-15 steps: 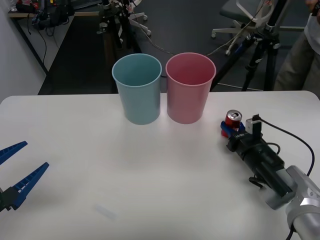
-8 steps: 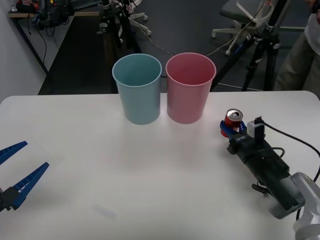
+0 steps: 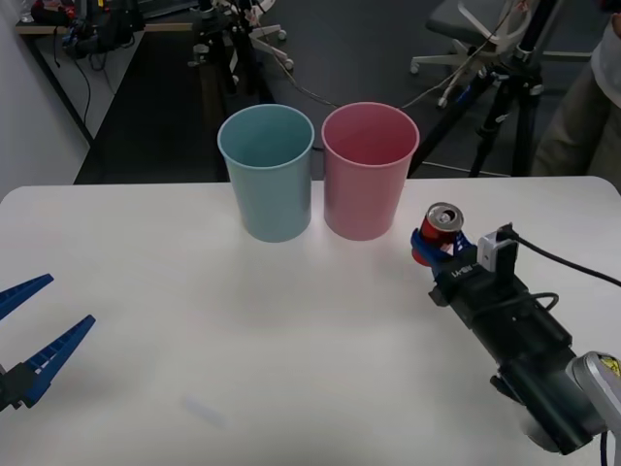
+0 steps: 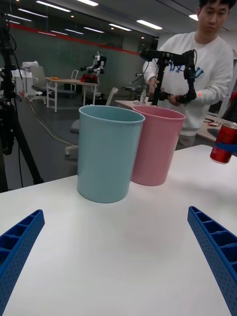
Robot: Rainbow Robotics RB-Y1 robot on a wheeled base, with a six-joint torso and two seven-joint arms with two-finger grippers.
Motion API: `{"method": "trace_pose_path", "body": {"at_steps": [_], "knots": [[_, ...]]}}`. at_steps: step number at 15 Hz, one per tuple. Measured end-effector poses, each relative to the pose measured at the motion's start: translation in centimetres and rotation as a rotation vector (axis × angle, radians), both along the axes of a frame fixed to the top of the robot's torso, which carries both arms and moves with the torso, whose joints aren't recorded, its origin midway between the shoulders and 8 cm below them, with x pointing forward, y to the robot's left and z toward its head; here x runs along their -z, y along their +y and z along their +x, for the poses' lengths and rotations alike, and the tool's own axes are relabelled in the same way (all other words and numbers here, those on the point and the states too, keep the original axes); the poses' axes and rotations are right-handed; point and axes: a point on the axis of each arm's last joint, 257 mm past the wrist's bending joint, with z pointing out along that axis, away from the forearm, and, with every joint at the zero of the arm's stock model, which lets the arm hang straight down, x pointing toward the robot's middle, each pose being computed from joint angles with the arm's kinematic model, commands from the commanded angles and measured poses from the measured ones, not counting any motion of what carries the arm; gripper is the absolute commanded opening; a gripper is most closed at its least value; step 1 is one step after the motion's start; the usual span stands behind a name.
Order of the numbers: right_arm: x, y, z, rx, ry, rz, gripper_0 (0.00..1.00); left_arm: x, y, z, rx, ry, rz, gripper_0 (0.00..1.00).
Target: Grasp the object on the table and drop it into the matching bin: aluminum can to the light blue bin, PET bottle to the pink bin.
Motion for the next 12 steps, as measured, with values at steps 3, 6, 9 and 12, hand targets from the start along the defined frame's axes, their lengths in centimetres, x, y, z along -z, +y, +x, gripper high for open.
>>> {"method": "trace_pose_path", "body": {"at_steps": [3, 6, 9, 12], "knots": [[-2.6, 1.8, -2.2, -0.034, -0.015, 0.041, 0.0, 0.0, 0.0, 0.0, 0.0, 0.0, 0.0, 1.0], [-4.6, 3.3, -5.2, -0.049, -0.018, 0.082, 0.0, 0.0, 0.0, 0.0, 0.0, 0.0, 0.0, 1.0], [-7.4, 4.9, -7.9, -0.053, -0.051, 0.078, 0.0, 0.0, 0.0, 0.0, 0.0, 0.0, 0.0, 1.0], [-10.4, 6.8, -7.7, -0.088, -0.106, 0.086, 0.0, 0.0, 0.0, 0.0, 0.0, 0.0, 0.0, 1.0]]}}
